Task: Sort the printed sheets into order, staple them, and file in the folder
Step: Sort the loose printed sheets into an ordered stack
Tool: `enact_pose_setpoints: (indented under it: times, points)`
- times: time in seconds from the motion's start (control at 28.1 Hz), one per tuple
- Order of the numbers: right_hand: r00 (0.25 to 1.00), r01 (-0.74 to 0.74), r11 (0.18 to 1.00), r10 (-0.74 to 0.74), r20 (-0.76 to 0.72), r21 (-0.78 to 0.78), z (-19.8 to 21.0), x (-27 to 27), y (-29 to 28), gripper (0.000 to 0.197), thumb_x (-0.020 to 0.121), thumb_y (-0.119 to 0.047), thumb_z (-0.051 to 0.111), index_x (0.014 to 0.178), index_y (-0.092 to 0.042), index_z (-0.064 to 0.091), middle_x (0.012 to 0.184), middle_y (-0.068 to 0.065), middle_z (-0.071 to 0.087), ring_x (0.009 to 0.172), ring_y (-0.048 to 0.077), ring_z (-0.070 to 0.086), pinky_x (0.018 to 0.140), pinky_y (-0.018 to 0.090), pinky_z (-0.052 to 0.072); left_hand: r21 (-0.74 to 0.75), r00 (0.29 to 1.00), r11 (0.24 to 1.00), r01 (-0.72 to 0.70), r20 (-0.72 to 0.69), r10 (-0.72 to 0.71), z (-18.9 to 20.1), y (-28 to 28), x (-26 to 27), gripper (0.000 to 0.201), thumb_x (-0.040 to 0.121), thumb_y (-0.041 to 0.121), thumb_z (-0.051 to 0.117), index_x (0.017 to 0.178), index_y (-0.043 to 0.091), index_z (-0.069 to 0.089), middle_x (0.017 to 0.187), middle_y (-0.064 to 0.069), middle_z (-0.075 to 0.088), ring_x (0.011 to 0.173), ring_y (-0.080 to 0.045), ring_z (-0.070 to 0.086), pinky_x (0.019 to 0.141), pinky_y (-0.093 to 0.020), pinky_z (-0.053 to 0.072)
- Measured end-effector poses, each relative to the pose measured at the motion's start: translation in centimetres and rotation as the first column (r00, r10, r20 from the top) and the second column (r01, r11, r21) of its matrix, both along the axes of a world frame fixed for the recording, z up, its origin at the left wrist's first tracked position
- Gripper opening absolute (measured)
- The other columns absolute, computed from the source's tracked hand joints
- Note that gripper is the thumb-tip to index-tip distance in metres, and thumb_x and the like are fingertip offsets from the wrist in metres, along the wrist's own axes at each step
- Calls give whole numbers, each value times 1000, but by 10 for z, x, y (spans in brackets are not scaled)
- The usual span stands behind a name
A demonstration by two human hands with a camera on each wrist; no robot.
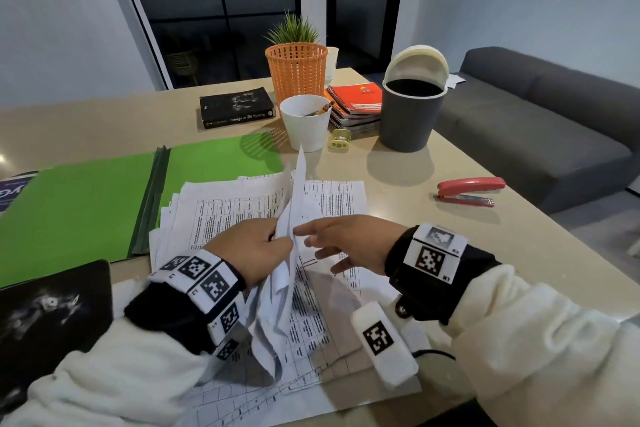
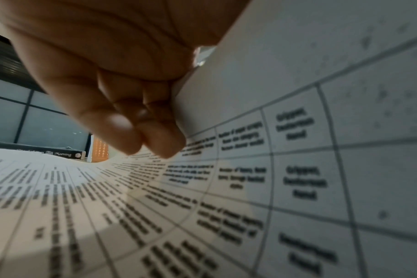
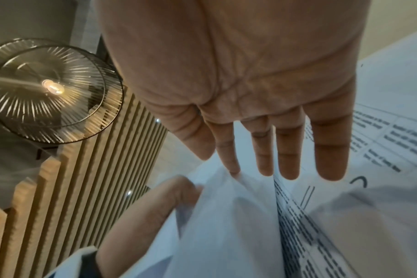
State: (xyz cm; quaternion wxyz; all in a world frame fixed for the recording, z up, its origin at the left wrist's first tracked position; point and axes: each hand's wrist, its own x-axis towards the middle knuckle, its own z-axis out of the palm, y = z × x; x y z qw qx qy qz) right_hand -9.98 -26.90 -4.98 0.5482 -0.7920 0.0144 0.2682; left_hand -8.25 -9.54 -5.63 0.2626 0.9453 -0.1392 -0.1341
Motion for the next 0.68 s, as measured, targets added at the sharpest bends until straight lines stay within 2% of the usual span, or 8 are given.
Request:
enact_pose_setpoints:
  times: [0.11,0.18,0.25,0.29,0.39,0.5,0.61,0.68]
  points:
    - [999,-48,996,49,12,-74,0,0,3,34,98,-19,44,125,-33,57,118,-6,54,114,15,52,91,30,47,12,1000,1000,6,3,-6,-1,0,-1,39,87,60,42,97,29,63,90,8,65,86,-15,61,79,-31,49]
    - [999,-47,996,47,3,-72,-3,0,4,35,98,-18,43,126,-32,57,107,-8,56,106,15,54,92,31,47,32,1000,999,20,11,-20,-2,0,-1,39,85,60,44,104,31,62,94,9,66,88,-13,62,82,-32,49]
    - [1000,-22,999,21,-20,-46,-6,1,2,34,97,-13,43,122,-30,60,90,-9,51,87,12,51,81,30,47,57,999,998,26,19,-27,-3,0,0,28,87,47,48,100,27,63,93,6,67,87,-15,62,81,-32,51]
    - [999,1,1000,-2,-38,-18,-8,1,-1,33,96,-11,44,116,-28,63,87,-7,49,81,12,49,75,29,46,61,999,998,27,19,-28,-2,0,1,26,87,42,48,97,24,63,92,4,67,86,-16,62,79,-32,51]
    - [990,89,992,-79,-113,87,-13,1,-12,27,93,-3,45,100,-21,64,86,3,50,72,17,49,61,27,43,56,1000,998,14,-10,-13,-1,0,1,39,72,42,38,92,19,62,88,2,64,82,-16,60,73,-28,46]
    - [973,179,973,-152,-176,147,-17,0,-22,22,91,2,45,97,-12,59,82,10,54,70,20,53,63,29,44,59,1000,998,2,-5,-2,-2,0,1,35,72,40,39,88,18,61,84,1,64,79,-17,59,72,-27,46]
    - [961,216,959,-176,-213,184,-19,-1,-28,21,91,3,43,98,-10,57,85,13,59,72,23,58,66,31,49,75,1000,997,3,7,-3,-3,-1,1,39,67,42,34,88,20,60,83,4,64,80,-17,59,74,-27,48]
    - [959,219,958,-175,-225,188,-19,-2,-30,21,91,4,41,98,-9,56,85,14,61,70,23,60,66,31,51,77,1000,997,-3,9,2,-4,-1,1,35,71,42,37,87,20,59,83,4,63,80,-17,60,74,-28,48]
